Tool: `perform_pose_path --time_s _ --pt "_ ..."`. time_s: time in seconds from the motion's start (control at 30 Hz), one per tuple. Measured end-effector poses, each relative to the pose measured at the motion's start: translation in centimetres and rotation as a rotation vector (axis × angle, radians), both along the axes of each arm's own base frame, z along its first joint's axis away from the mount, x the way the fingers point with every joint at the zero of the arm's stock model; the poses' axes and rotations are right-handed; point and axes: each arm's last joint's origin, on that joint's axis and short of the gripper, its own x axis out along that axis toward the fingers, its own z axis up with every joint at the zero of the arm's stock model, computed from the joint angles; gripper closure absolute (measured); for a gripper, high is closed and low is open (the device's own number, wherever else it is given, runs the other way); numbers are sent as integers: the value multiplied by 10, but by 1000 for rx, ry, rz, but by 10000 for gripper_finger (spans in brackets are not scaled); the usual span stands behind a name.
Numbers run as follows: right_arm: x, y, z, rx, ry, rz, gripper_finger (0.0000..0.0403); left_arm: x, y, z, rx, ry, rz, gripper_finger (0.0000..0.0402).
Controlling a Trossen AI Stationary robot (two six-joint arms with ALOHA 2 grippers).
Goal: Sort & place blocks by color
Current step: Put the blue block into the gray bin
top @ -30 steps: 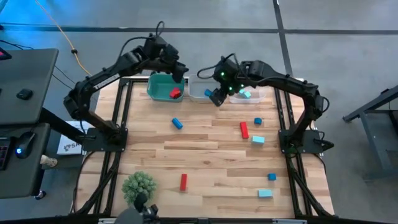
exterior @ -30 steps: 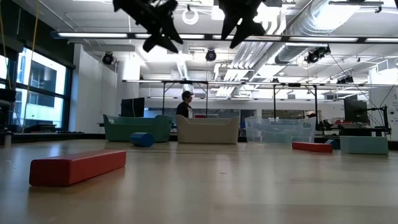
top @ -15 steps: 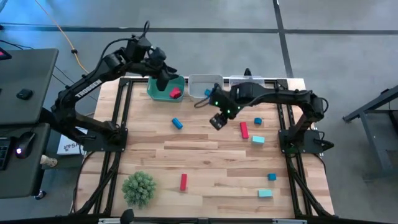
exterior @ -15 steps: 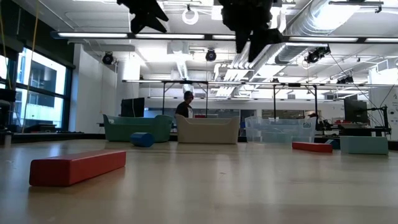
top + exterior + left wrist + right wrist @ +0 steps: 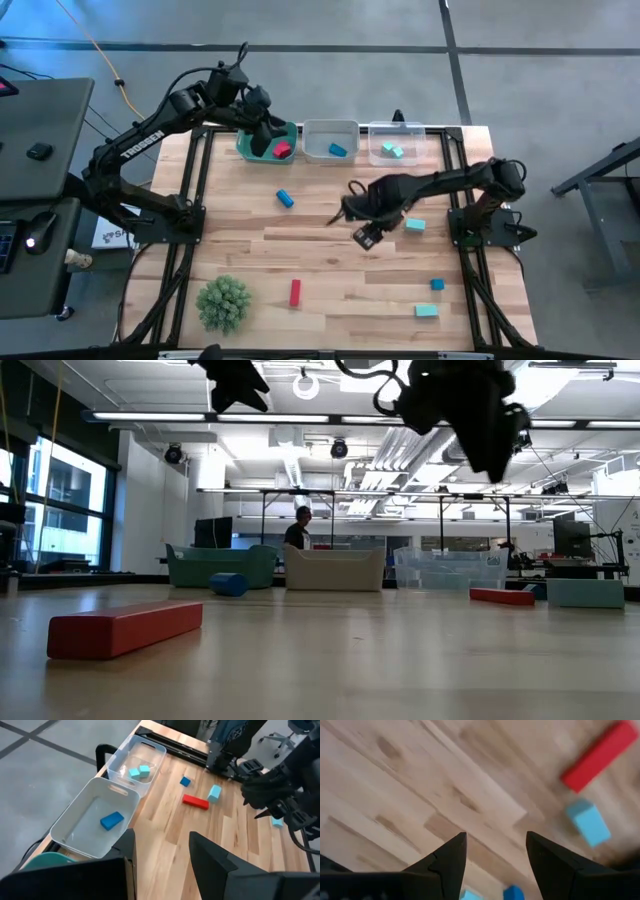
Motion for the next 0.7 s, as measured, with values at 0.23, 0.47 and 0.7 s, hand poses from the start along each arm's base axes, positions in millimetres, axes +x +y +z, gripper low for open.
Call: perform_pose_path --time_s 0.23,0.47,0.7 --pt "-10 30 -1 -17 67 -17 208 0 0 0 12 3 -10 298" --pt "-24 50 0 -73 144 -10 208 0 0 0 12 3 -10 298" --pt "-39 62 2 -148 232 86 208 1 0 0 6 2 -6 298"
